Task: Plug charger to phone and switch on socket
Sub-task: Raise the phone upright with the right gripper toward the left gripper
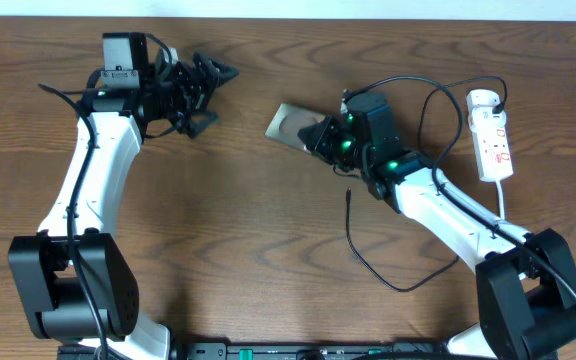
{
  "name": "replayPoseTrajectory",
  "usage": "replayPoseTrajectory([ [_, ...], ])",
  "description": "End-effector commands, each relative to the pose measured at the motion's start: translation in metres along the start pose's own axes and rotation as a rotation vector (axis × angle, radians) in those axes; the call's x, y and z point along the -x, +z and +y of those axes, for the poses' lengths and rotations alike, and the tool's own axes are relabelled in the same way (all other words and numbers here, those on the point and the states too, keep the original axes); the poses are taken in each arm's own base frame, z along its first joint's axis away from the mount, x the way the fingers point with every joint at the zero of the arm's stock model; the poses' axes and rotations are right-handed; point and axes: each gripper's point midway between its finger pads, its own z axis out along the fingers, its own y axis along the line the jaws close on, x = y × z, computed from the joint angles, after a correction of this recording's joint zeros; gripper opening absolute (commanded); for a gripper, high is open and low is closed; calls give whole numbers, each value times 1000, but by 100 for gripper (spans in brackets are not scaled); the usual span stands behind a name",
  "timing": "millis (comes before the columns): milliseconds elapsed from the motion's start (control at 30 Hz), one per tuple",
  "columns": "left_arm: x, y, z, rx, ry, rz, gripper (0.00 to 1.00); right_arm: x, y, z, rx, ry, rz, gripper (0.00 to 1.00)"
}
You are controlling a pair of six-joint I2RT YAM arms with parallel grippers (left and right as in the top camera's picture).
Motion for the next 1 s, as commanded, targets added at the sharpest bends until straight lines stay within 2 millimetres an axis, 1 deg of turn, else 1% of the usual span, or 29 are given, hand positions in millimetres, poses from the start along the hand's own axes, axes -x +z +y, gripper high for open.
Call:
replayPoseTrajectory([
  [0, 6, -5, -16, -52, 87, -28, 94, 15, -7, 24, 93, 88, -19, 1],
  [167, 16, -7, -30, -98, 133, -66, 94, 24, -12, 49, 204, 156, -21, 1],
  [333, 21, -8, -38, -129, 104, -85, 94, 28, -18, 73, 308, 202, -13, 1],
  [600, 29, -11, -53, -186, 47, -113, 94, 43, -23, 82, 354, 358, -65, 1],
  [767, 34, -14, -64, -228, 62, -136, 94, 50, -27, 92, 405, 411, -79, 1],
  [967, 39, -16, -67, -230, 73, -166, 95, 53, -31, 99, 438, 458, -79, 1],
])
